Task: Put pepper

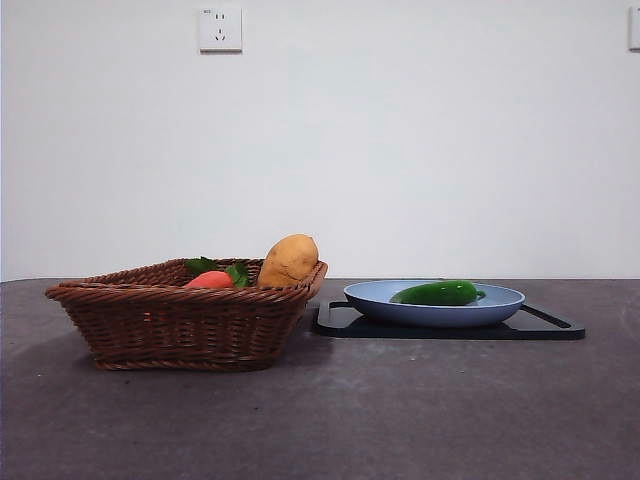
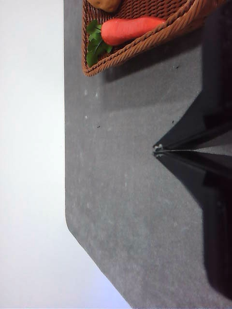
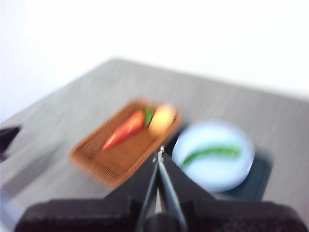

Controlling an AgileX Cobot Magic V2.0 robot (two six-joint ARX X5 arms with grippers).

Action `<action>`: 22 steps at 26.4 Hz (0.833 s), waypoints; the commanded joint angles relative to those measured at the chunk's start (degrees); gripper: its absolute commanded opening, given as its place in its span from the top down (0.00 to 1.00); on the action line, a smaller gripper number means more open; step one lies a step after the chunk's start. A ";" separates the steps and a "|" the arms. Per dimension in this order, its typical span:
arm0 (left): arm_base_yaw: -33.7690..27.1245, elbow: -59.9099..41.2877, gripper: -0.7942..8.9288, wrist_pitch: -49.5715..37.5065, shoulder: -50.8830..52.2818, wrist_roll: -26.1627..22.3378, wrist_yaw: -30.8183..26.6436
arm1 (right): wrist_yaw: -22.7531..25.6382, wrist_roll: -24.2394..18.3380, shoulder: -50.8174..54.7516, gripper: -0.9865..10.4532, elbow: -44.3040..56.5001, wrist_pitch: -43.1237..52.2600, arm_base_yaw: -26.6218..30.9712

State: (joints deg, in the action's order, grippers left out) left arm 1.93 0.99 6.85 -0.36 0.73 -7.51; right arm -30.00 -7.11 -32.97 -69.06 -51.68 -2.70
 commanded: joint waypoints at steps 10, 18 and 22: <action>-0.15 -0.61 0.91 -0.39 0.24 0.59 0.15 | 5.07 4.98 21.64 0.90 46.34 39.80 0.74; -0.15 -0.61 0.91 -0.39 0.24 0.59 0.15 | 5.27 7.17 29.81 0.90 62.40 46.86 0.70; -0.15 -0.61 0.91 -0.39 0.24 0.59 0.15 | 6.60 7.98 32.09 0.90 66.40 46.86 0.70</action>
State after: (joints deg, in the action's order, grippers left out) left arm 1.91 0.99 6.85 -0.36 0.73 -7.51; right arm -23.75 -0.19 -1.39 -3.25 -5.65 -1.89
